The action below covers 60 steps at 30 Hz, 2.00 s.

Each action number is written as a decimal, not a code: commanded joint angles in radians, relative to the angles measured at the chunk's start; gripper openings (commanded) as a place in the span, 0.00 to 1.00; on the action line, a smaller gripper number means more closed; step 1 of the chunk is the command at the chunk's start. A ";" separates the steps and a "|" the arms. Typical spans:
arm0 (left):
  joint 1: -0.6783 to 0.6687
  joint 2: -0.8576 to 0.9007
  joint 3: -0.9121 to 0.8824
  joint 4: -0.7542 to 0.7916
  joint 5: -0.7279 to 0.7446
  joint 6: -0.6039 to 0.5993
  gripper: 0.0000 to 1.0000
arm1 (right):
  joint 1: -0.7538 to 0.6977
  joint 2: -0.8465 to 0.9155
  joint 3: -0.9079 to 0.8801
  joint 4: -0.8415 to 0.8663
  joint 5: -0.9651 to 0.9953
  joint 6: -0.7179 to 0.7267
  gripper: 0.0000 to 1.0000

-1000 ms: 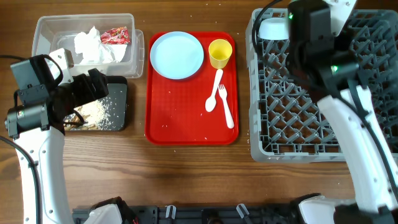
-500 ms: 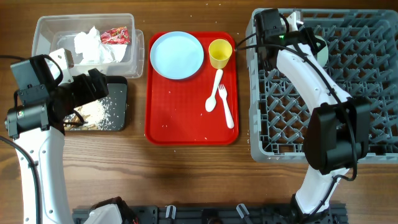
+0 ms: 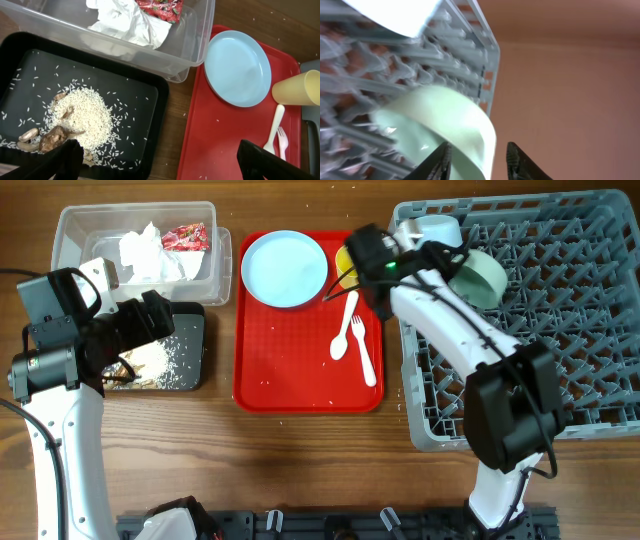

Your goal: Sort waste into correct bins and load items into the dishwasher rack

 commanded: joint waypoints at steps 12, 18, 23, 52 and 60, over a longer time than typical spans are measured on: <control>0.006 -0.002 0.008 0.002 0.008 0.019 1.00 | 0.071 -0.143 0.073 0.029 -0.655 0.200 0.84; 0.006 -0.002 0.008 0.002 0.008 0.019 1.00 | 0.072 -0.180 0.071 0.186 -1.580 0.522 0.86; 0.006 -0.002 0.008 0.002 0.008 0.019 1.00 | 0.072 -0.180 0.071 0.279 -1.272 0.808 0.53; 0.006 -0.002 0.008 0.002 0.008 0.019 1.00 | 0.097 0.377 0.252 0.298 -1.346 0.994 0.40; 0.006 -0.002 0.008 0.002 0.008 0.019 1.00 | 0.096 0.087 0.266 0.261 -1.236 0.862 0.45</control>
